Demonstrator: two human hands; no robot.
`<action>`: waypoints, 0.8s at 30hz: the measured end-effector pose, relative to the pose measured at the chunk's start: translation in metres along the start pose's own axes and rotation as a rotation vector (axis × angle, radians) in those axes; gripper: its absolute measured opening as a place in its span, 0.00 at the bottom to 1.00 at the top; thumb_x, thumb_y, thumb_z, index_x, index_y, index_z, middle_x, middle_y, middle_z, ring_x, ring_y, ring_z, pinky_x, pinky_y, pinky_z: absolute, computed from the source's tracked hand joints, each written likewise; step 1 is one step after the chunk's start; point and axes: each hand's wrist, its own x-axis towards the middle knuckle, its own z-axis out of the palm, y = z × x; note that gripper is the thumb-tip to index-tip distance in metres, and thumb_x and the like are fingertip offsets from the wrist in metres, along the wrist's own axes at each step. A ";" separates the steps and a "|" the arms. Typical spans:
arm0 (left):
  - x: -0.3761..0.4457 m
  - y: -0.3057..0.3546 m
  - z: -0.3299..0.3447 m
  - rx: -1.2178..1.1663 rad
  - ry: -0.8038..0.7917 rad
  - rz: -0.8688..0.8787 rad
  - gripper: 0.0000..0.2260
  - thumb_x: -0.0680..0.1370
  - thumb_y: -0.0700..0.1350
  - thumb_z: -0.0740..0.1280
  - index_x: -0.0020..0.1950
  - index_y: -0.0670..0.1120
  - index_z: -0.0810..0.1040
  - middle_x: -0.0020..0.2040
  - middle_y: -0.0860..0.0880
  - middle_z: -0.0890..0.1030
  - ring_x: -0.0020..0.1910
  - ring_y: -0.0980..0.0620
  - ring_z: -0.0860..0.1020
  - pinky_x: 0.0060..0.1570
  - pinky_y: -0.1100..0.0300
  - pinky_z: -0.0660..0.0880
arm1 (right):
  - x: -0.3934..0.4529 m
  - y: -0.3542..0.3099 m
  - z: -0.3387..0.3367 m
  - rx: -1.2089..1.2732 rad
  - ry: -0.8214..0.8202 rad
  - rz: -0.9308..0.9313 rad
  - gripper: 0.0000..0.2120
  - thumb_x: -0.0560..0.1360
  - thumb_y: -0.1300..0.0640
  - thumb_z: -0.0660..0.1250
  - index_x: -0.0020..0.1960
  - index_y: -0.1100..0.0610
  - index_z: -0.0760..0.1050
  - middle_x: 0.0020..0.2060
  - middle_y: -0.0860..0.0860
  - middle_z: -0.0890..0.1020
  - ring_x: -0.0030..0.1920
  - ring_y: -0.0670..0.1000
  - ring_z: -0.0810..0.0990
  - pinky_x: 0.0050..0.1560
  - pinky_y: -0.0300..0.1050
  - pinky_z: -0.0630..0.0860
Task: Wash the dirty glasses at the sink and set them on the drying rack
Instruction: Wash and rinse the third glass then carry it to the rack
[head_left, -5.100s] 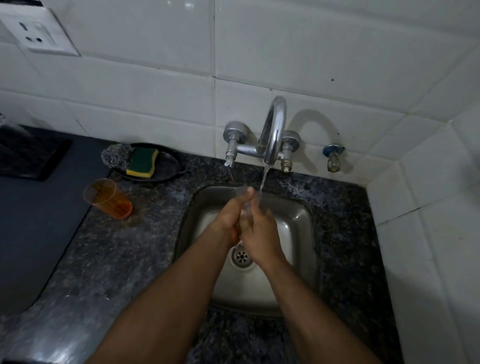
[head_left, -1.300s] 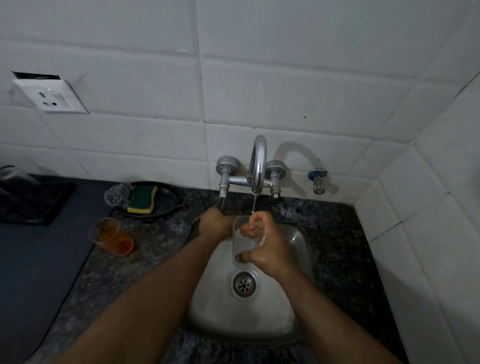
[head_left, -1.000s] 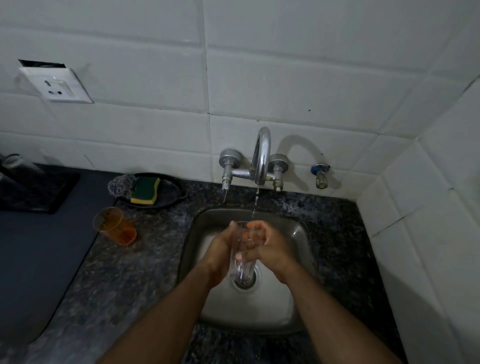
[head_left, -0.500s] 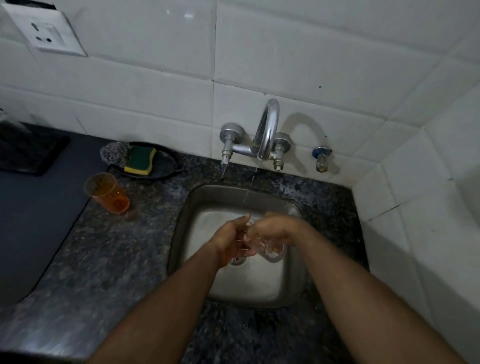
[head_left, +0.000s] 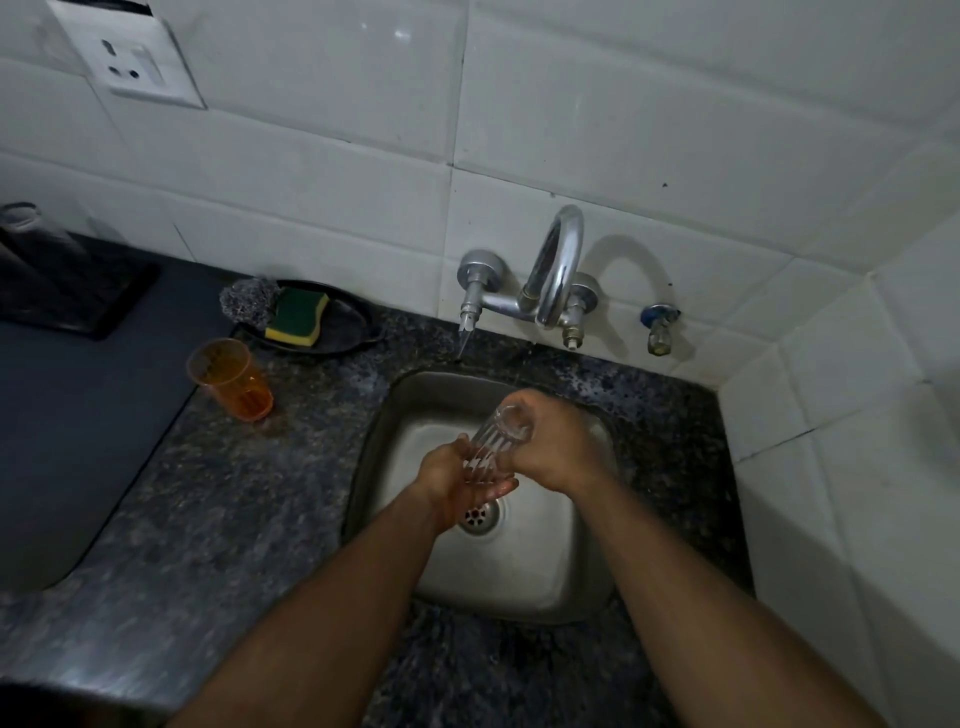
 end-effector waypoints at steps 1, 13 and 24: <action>0.000 0.001 -0.001 0.002 -0.015 -0.001 0.23 0.89 0.48 0.52 0.66 0.31 0.75 0.59 0.28 0.81 0.51 0.34 0.82 0.40 0.43 0.84 | 0.000 0.000 0.003 0.023 0.023 -0.011 0.29 0.59 0.59 0.84 0.55 0.45 0.78 0.47 0.43 0.84 0.46 0.45 0.83 0.46 0.44 0.82; 0.003 0.039 -0.050 1.578 0.356 0.618 0.18 0.81 0.55 0.68 0.64 0.46 0.81 0.60 0.44 0.83 0.60 0.44 0.80 0.59 0.51 0.79 | -0.004 -0.004 0.019 0.024 0.198 -0.047 0.26 0.59 0.52 0.86 0.52 0.48 0.78 0.45 0.44 0.83 0.45 0.45 0.82 0.46 0.43 0.81; -0.001 0.074 -0.114 2.138 0.244 0.394 0.36 0.83 0.53 0.62 0.85 0.52 0.46 0.85 0.47 0.42 0.84 0.43 0.45 0.76 0.36 0.58 | 0.011 -0.023 0.060 -0.037 0.166 -0.094 0.28 0.58 0.48 0.83 0.55 0.47 0.76 0.45 0.45 0.84 0.45 0.47 0.83 0.45 0.45 0.83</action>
